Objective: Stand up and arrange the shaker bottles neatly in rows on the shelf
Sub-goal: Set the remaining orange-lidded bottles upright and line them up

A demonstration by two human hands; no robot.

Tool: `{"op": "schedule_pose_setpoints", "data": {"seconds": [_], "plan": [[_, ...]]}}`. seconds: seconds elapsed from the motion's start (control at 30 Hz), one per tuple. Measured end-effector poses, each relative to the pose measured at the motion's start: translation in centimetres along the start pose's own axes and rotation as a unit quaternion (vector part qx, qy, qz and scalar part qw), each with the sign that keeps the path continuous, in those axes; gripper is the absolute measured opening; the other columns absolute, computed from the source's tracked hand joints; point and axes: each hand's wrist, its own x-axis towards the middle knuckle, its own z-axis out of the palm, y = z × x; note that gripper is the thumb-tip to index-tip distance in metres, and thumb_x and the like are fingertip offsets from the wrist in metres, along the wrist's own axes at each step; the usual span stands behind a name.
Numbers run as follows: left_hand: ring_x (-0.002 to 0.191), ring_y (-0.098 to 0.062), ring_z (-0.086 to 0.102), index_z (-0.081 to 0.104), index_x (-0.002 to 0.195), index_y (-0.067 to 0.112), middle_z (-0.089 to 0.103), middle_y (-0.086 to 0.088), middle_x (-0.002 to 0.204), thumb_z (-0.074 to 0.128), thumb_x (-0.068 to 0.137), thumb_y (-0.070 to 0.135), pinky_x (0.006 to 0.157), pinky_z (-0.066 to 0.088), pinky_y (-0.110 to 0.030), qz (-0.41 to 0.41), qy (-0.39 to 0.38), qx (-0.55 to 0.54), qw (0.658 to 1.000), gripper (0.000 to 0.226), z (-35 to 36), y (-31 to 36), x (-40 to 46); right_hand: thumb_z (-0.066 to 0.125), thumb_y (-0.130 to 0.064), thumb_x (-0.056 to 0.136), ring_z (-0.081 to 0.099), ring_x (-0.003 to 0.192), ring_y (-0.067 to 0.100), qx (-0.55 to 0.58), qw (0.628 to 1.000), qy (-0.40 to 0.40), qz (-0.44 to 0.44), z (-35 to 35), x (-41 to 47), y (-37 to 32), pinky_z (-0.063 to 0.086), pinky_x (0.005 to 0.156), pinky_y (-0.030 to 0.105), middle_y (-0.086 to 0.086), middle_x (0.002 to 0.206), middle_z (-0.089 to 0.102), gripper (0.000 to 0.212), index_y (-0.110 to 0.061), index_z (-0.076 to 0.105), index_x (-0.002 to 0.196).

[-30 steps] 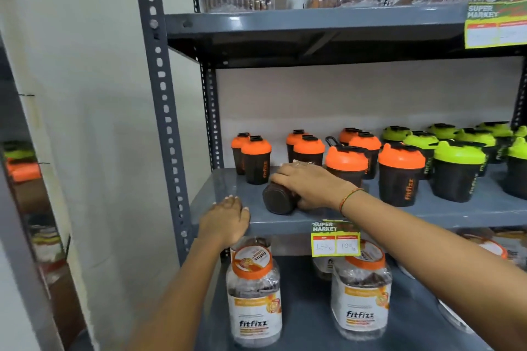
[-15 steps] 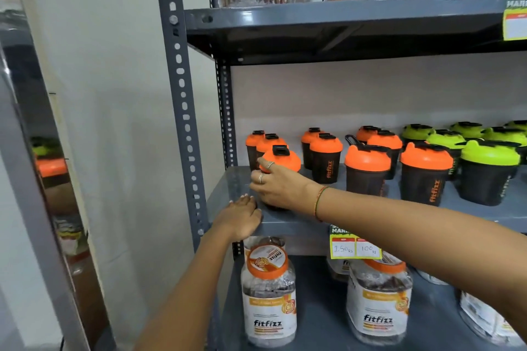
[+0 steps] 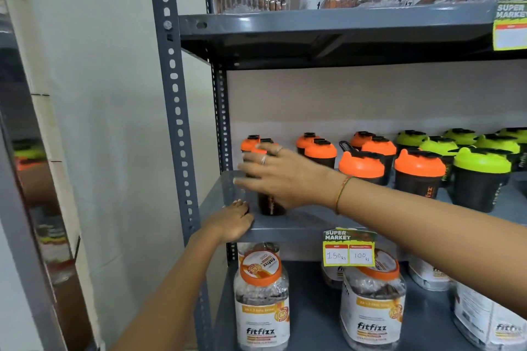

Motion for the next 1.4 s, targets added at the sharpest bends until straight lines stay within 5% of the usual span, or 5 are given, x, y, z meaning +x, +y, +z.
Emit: {"op": "schedule_pose_setpoints", "data": {"seconds": [0.23,0.43,0.6,0.77,1.4], "plan": [[0.147,-0.024,0.009,0.012,0.150,0.010,0.007,-0.010,0.160,0.019,0.099,0.039,0.119,0.005,-0.039,-0.048,0.021,0.021,0.998,0.058,0.2,-0.4,2.3,0.049,-0.026,0.079,0.055,0.113,0.033,0.196,0.921,0.087,0.325,-0.2,1.0,8.9,0.049,0.089,0.044,0.008,0.125,0.060,0.053,-0.020,0.055,0.131],[0.145,-0.021,0.017,0.018,0.149,0.017,0.016,-0.005,0.159,0.020,0.096,0.045,0.119,0.011,-0.041,-0.059,0.064,0.019,0.996,0.060,1.0,-1.1,3.2,0.065,-0.040,0.083,0.052,0.124,0.029,0.408,0.805,-0.155,0.402,7.4,4.7,11.4,0.045,0.099,0.036,0.010,0.139,0.054,0.060,-0.020,0.050,0.137],[0.144,-0.019,0.020,0.021,0.149,0.017,0.020,-0.004,0.158,0.023,0.097,0.044,0.118,0.011,-0.039,-0.052,0.090,0.016,0.994,0.059,1.2,-1.3,3.3,0.073,-0.053,0.076,0.046,0.129,0.029,0.489,0.739,-0.226,0.405,11.7,6.7,10.3,0.043,0.102,0.037,0.011,0.146,0.045,0.087,-0.009,0.039,0.144],[0.144,-0.017,0.020,0.022,0.149,0.017,0.019,-0.004,0.158,0.024,0.097,0.041,0.118,0.008,-0.035,-0.049,0.096,0.005,0.994,0.057,1.0,-1.0,3.0,0.078,-0.049,0.072,0.053,0.099,0.023,0.516,0.722,-0.230,0.400,13.9,7.3,9.5,0.045,0.068,0.030,0.009,0.117,0.054,0.071,-0.010,0.048,0.124],[0.144,-0.018,0.019,0.020,0.149,0.019,0.018,-0.001,0.158,0.024,0.098,0.043,0.117,0.010,-0.035,-0.061,0.093,0.014,0.994,0.056,0.5,-0.4,2.3,0.084,-0.055,0.061,0.054,0.114,0.025,0.558,0.721,-0.201,0.358,13.3,8.8,8.4,0.047,0.100,0.041,0.005,0.126,0.056,0.091,-0.013,0.046,0.132]]}}
